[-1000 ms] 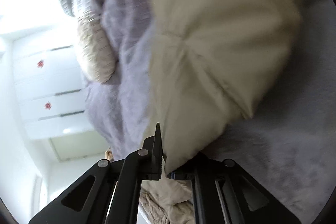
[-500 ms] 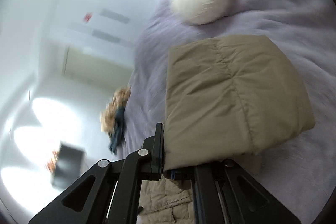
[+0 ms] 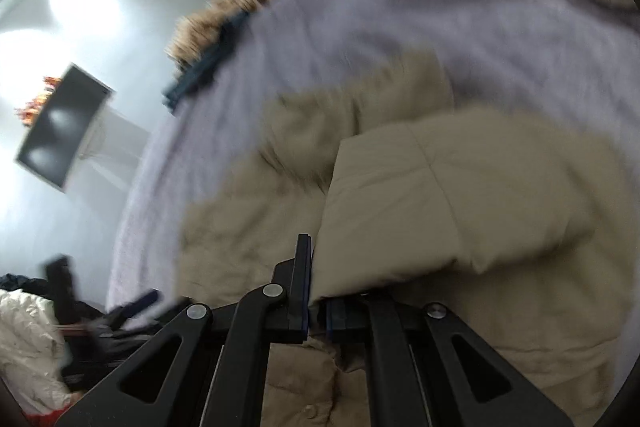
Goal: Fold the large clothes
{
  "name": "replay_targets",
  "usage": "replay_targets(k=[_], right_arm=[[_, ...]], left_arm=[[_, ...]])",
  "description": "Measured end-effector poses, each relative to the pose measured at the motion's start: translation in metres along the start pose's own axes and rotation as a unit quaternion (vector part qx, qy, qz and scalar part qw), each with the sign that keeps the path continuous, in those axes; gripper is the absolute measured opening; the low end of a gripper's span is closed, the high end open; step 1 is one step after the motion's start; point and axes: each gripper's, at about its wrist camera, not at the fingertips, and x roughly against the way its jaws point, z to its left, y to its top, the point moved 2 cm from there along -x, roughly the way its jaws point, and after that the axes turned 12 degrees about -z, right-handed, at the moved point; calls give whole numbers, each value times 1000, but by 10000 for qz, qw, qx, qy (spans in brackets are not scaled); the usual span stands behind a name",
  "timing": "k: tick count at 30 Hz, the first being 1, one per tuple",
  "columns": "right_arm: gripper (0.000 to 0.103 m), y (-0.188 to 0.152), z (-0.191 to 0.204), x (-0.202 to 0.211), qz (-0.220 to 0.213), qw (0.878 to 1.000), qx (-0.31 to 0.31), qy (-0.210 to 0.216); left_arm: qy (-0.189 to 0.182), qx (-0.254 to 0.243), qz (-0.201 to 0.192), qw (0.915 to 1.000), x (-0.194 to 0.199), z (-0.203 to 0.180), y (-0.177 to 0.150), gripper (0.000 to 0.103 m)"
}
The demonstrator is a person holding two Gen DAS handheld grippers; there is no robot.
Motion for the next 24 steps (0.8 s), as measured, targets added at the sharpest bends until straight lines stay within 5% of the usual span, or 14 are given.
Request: replay_targets(k=[7,10,11,12,17,22,24], right_arm=[[11,-43,-41,-31,503,9951,-776,-359],[48,-43,-39,-23,480,9938,-976,-231],[69,-42,-36,-19,444,9941,-960,-226],[74,-39,-33,-11,353,9948,-927,-223],[74,-28,-38,23,-14,9920,-1224,-318],[71,-14,-84,51,-593,9700,-2306,-500],[29,-8,-92,49,-651,9641,-2530,-484]], left_arm=[[-145,104,123,9998,-10,14,-5,102],[-200,133,138,9996,-10,15,-5,102],[-225,140,139,9996,-10,14,-4,102],[-259,146,133,9995,-10,14,-2,102],[-472,240,68,9986,-10,10,7,102],[-941,678,105,9932,-17,11,15,102],[-1050,841,136,9908,-19,14,16,102]])
